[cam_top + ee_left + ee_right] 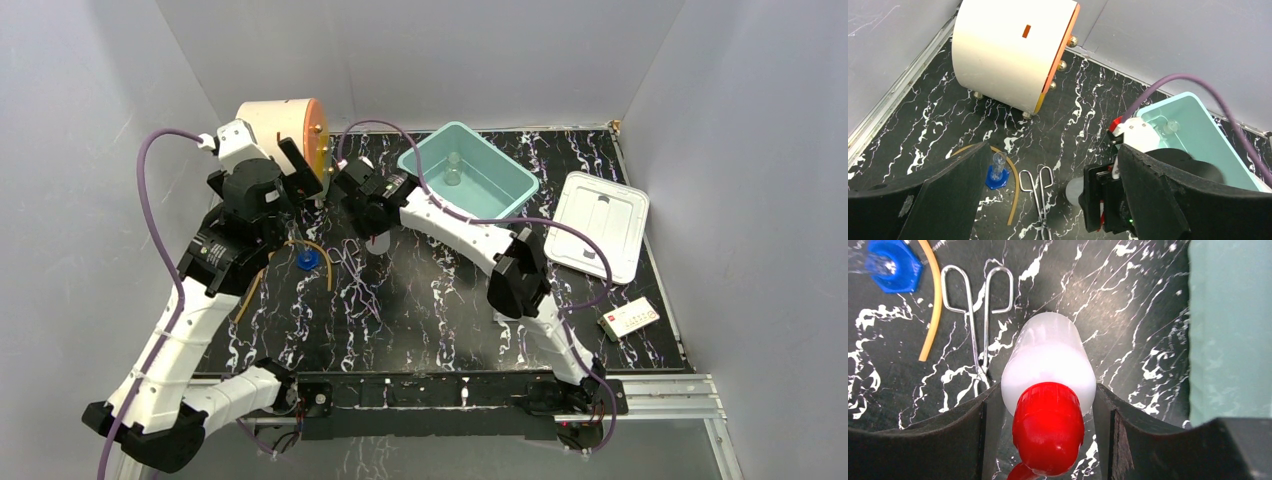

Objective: Organize the chemistry lab equipment

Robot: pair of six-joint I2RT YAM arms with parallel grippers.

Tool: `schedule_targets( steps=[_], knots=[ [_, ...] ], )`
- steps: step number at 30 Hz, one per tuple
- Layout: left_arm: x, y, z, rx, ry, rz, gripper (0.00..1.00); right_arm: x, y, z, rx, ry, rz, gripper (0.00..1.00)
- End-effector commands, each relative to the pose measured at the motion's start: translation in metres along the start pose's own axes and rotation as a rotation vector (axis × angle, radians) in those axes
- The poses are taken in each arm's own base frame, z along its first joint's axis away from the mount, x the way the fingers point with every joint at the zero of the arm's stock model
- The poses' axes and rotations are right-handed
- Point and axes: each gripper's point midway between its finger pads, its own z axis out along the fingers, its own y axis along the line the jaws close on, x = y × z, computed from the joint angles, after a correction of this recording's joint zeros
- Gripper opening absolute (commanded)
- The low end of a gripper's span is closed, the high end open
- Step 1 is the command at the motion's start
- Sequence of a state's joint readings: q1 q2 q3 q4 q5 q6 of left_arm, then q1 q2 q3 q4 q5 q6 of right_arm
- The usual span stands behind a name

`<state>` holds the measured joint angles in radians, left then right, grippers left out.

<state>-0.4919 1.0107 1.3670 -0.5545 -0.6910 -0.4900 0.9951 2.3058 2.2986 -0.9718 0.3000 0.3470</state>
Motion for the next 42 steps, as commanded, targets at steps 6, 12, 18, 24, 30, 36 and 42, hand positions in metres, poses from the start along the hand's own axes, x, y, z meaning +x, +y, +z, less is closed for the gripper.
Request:
schedule_targets(
  steps=[6,12,18,24,30,36,42],
  knots=[
    [0.0,-0.002,0.004,0.002,0.0,0.006,0.98,-0.103,-0.038,-0.132,-0.044,-0.416,0.02,0.56],
    [0.001,-0.007,0.006,0.016,0.003,-0.002,0.98,-0.128,-0.081,-0.182,0.008,-0.563,0.087,0.56],
    [0.012,-0.012,0.008,0.046,0.036,-0.004,0.98,-0.132,-0.144,-0.202,0.098,-0.593,0.165,0.56],
    [0.024,-0.021,0.009,0.092,0.074,-0.017,0.98,-0.104,-0.196,-0.18,0.186,-0.465,0.251,0.56],
    [0.037,-0.032,0.008,0.145,0.123,-0.042,0.98,-0.065,-0.234,-0.128,0.234,-0.286,0.302,0.56],
    [0.041,-0.035,0.006,0.165,0.143,-0.057,0.98,-0.049,-0.26,-0.07,0.279,-0.183,0.263,0.56],
    [0.047,-0.034,0.008,0.155,0.157,-0.059,0.98,-0.064,-0.279,-0.037,0.269,-0.192,0.223,0.56]
  ],
)
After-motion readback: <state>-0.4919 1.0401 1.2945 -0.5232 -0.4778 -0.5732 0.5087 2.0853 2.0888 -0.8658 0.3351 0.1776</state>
